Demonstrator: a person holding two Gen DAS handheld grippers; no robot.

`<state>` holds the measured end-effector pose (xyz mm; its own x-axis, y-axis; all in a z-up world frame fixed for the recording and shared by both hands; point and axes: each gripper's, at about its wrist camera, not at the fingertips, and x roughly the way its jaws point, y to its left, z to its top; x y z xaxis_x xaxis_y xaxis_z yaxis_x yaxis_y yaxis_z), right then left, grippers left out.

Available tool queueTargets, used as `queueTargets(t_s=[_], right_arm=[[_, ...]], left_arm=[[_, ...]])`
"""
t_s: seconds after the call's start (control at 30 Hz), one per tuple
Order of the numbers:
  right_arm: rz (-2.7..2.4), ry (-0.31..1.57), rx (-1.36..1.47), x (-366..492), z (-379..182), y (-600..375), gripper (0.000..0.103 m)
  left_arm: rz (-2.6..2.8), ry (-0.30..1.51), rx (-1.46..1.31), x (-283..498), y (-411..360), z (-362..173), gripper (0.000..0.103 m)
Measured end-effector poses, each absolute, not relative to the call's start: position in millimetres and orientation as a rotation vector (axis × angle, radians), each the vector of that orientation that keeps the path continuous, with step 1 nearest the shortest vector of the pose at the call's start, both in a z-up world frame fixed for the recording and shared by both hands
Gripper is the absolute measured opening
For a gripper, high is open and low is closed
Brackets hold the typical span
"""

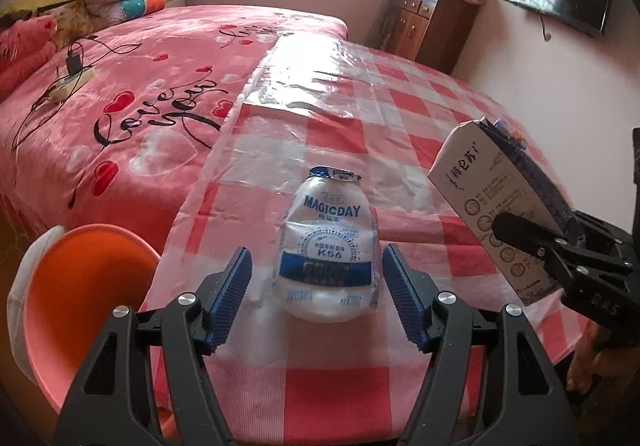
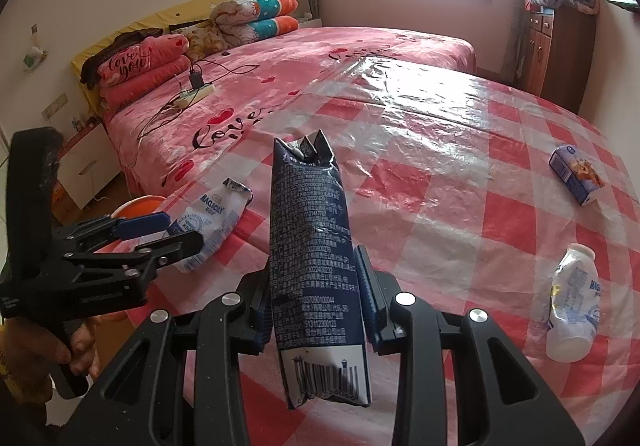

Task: Collect trash
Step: 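Hold the pouch in the left tool and carry the carton with the right, then carry both items over the orange bucket and open both tools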

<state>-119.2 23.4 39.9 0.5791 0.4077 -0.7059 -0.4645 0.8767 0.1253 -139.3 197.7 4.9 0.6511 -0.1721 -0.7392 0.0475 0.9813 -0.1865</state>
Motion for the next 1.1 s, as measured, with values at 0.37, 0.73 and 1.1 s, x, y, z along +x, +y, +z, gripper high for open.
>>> queueTargets(t_s=[0.37,0.73,1.1], right_arm=[[0.53,0.82,-0.058,-118,31,21,0.037],[0.533,0.826,-0.045,-118,28,17,0.037],[0.569,0.841,-0.013,-116,35,21,0.037]], left_arm=[[-0.054,0.875,-0.027,-127,179,1,0.059],[-0.025,0.868,-0.044,-128,183,2,0.059],[0.024,0.833,-0.053,-143,203,19,0.059]])
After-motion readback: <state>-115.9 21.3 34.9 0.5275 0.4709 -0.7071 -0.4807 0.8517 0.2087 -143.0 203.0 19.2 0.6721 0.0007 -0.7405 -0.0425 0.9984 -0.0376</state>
